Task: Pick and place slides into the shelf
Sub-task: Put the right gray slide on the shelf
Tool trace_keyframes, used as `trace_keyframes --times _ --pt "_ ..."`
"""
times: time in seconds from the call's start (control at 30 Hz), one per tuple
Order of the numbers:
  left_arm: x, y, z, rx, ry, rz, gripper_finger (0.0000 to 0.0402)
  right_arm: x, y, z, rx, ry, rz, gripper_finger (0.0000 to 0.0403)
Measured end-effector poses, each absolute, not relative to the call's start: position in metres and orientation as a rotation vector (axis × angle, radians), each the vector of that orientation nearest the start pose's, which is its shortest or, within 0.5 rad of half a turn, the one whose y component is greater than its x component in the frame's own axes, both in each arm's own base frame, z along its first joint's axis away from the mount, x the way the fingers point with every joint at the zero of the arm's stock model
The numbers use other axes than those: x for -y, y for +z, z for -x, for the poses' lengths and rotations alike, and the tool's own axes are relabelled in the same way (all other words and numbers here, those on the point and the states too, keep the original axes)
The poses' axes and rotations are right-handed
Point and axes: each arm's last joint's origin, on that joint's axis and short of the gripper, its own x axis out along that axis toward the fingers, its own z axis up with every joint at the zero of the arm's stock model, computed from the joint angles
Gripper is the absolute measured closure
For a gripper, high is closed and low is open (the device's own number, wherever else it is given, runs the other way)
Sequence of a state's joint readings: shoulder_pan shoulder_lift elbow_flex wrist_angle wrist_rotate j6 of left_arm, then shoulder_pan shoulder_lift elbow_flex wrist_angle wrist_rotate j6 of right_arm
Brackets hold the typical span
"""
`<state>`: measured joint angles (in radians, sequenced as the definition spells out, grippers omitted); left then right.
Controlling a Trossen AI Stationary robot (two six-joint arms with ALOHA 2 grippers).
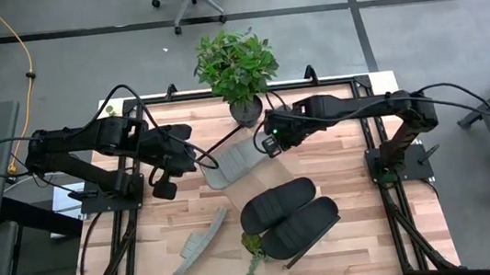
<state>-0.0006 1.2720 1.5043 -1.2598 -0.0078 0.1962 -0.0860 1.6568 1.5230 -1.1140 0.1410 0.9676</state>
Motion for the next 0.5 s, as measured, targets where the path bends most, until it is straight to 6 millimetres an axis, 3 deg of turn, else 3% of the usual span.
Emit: trace_keyframes --times 0.27,0.5 --pt "0.000 0.387 -0.215 -1.049 -0.096 -0.182 0.0399 0.036 0.300 -0.320 -1.071 -0.805 -0.796 0.0341" --pt "0.000 0.387 -0.215 -1.049 -0.099 -0.190 0.0399 0.040 0.302 -0.336 -0.952 -0.729 -0.785 0.0341"
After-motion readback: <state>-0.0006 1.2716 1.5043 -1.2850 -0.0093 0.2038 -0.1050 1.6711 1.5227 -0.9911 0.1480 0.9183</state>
